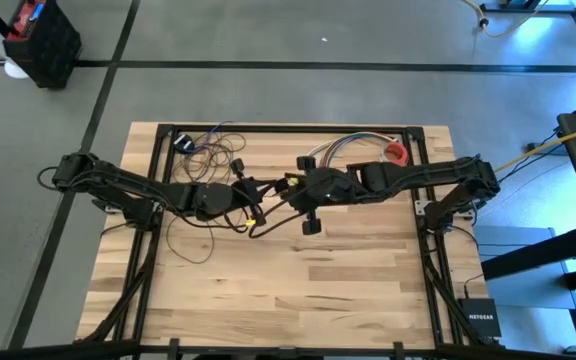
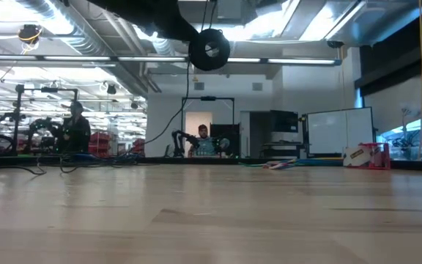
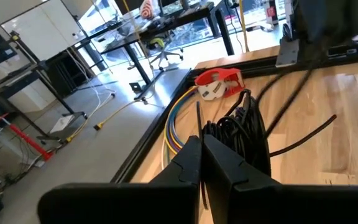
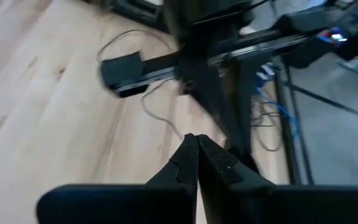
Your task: Coiling cords
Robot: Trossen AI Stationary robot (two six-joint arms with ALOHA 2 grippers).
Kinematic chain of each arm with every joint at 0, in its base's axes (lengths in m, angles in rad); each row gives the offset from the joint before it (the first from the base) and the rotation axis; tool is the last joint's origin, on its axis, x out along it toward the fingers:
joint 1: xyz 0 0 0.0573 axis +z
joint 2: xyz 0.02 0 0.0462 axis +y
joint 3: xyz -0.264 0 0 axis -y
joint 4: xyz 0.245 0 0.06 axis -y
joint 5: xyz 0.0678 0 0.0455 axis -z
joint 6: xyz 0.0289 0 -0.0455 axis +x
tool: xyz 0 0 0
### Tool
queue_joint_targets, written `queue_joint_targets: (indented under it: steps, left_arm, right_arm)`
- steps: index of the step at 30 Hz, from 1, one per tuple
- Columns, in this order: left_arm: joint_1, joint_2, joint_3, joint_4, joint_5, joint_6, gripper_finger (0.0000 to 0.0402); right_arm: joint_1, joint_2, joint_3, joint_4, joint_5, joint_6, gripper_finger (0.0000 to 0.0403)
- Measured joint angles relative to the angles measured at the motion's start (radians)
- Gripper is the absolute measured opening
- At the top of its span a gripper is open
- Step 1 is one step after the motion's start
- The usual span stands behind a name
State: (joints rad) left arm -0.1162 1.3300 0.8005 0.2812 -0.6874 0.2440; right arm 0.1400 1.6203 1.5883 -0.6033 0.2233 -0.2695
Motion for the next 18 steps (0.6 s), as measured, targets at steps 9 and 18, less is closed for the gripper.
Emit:
queue_joint_targets:
  steps: [9, 18]
  left_arm:
    - [-0.002, 0.000, 0.002, 0.010, 0.010, 0.003, 0.0000]
    - [-0.006, 0.002, 0.000, 0.015, 0.001, 0.006, 0.0000]
  right_arm:
    - [-0.025, -0.007, 0.000, -0.020, -0.182, -0.102, 0.0005]
    - [-0.036, 0.034, 0.000, 0.000, -0.223, -0.271, 0.0005]
